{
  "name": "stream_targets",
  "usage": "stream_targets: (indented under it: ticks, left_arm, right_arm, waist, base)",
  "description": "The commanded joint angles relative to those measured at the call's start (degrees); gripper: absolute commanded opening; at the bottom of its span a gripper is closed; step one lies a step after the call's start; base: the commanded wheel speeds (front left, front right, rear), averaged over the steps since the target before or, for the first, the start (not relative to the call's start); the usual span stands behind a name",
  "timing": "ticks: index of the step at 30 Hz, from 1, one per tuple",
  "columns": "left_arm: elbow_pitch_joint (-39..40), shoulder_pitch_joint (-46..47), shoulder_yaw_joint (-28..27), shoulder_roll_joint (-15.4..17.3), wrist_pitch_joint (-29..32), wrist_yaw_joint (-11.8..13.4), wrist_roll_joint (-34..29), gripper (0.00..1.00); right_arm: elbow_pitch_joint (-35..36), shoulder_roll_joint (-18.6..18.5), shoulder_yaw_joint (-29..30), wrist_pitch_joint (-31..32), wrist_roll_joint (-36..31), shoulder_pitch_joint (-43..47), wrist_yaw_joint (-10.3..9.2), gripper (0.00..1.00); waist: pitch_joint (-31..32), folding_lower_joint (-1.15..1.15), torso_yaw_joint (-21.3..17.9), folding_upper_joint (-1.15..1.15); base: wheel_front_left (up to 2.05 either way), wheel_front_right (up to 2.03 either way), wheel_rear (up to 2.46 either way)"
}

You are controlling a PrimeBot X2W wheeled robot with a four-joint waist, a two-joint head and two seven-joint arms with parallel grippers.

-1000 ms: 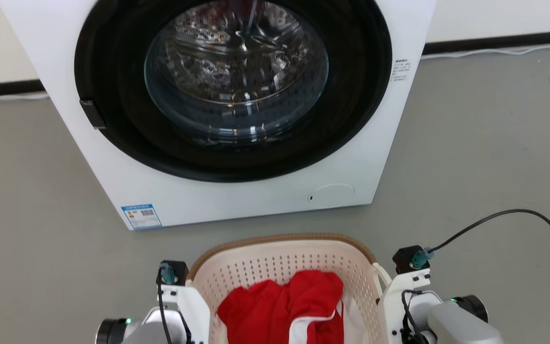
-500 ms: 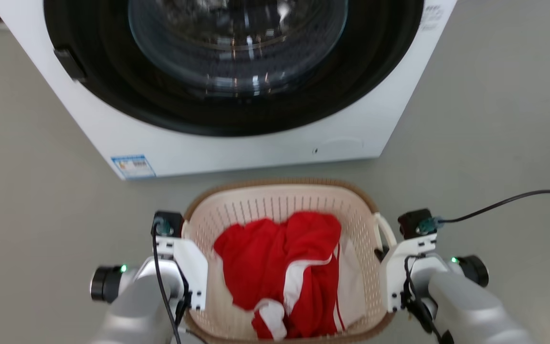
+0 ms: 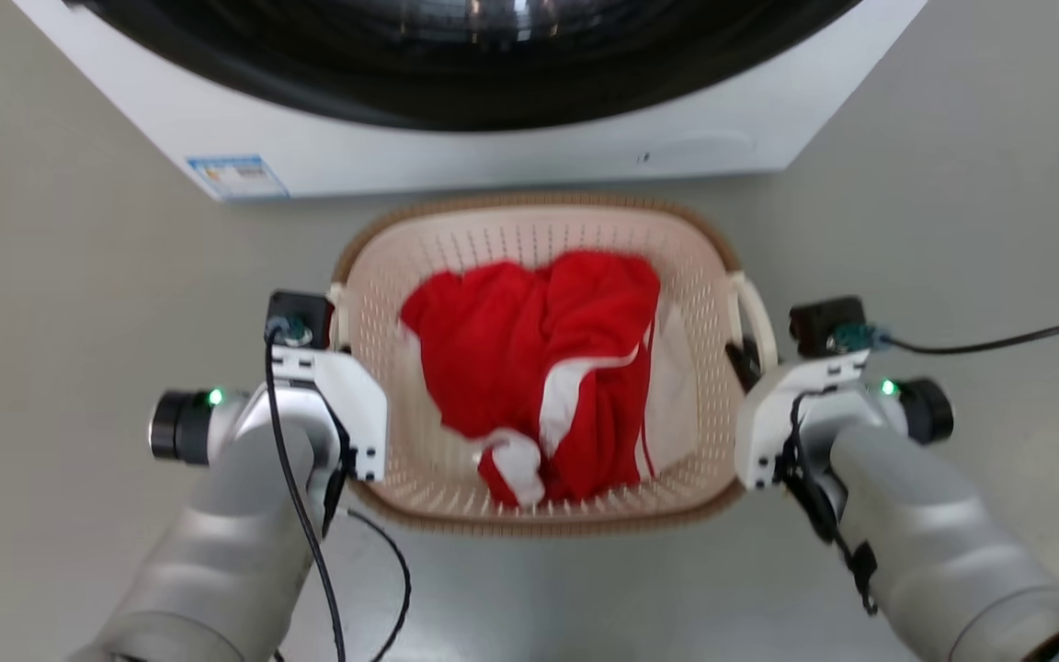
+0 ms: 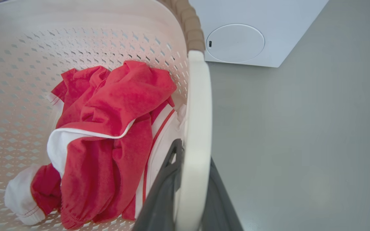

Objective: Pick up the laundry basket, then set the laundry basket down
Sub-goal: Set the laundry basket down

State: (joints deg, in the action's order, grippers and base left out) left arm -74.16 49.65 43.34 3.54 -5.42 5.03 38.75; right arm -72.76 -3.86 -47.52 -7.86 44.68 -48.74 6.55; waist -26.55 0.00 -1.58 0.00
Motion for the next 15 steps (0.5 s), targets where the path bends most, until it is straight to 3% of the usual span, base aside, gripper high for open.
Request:
stream_targets:
  ticks: [1, 15]
  left_arm:
    - [0.7, 2.0, -0.8, 1.7, -0.6, 0.3, -0.5, 0.0]
    - [0.7, 12.3, -1.2, 2.4, -4.8, 1.3, -0.4, 0.0]
  right_arm:
    - [0.9, 1.0, -0.5, -1.9, -1.0, -0.6, 0.94, 0.0]
    - [-1.1, 0.2, 4.6, -7.1, -6.5, -9.1, 0.94, 0.0]
  waist:
    - [-2.9, 0.0, 0.5, 0.0]
    - [-17.3, 0.0, 0.8, 0.0]
  base:
    - [0.0, 0.0, 0.0]
    - [0.0, 0.0, 0.0]
